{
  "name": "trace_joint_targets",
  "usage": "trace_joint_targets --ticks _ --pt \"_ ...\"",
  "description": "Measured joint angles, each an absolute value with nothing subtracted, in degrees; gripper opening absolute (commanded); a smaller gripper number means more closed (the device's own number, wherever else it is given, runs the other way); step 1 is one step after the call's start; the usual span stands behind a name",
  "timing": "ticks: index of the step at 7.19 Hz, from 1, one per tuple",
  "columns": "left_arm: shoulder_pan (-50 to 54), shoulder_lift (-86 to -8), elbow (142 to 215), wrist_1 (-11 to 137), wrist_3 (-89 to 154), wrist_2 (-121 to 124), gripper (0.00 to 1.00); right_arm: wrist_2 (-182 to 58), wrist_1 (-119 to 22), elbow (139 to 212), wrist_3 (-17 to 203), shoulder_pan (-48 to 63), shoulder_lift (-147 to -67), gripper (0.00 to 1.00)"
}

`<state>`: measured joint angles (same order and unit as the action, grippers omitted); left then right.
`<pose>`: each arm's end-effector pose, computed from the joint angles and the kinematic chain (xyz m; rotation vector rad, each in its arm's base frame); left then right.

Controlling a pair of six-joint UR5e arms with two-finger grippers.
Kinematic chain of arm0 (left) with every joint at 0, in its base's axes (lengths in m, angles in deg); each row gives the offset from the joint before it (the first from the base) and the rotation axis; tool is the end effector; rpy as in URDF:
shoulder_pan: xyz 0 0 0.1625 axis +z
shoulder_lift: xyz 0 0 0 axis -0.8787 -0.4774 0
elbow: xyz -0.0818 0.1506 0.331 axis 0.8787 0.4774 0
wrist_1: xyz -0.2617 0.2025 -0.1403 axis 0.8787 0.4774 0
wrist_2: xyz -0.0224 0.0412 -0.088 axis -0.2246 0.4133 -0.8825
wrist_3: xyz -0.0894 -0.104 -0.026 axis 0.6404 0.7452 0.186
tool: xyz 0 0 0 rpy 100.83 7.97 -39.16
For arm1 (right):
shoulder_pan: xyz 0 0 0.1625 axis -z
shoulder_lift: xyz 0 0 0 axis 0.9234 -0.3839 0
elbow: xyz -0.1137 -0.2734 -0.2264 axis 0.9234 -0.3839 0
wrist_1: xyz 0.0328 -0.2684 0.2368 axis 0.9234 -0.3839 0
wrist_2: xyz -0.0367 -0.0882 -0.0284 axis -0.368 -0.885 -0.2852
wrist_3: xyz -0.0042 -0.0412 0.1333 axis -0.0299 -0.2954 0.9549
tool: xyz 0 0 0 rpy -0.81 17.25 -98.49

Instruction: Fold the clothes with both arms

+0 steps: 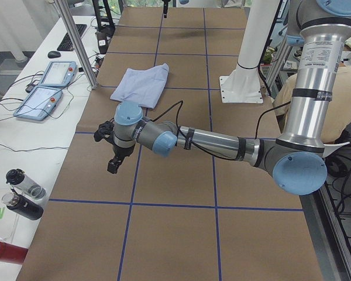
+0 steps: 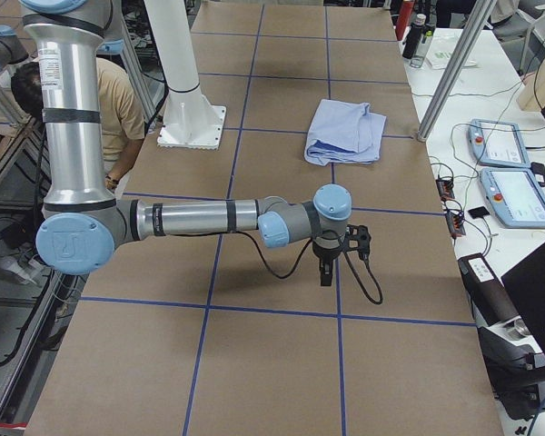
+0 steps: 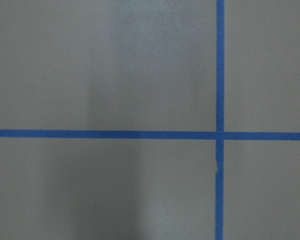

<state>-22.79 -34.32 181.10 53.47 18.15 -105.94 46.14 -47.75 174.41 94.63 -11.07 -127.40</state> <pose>0.0062 -0.5131 0.5225 0.4173 0.6955 0.2524 -0.0509 -0.4572 0.5985 0.0727 -0.7583 0.0104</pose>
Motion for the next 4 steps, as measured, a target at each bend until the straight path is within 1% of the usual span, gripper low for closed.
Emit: trace_joint_targets --ticks 1,4 --pt "-23.2 -33.6 182.2 51.6 17.7 -106.3 1.0 46.3 -47.8 174.8 91.9 -11.7 -128.7 1.0" --pt "-23.5 -27.8 187.1 50.2 18.3 -107.9 1.0 46.9 -47.3 175.5 90.2 -12.7 -131.7 1.0"
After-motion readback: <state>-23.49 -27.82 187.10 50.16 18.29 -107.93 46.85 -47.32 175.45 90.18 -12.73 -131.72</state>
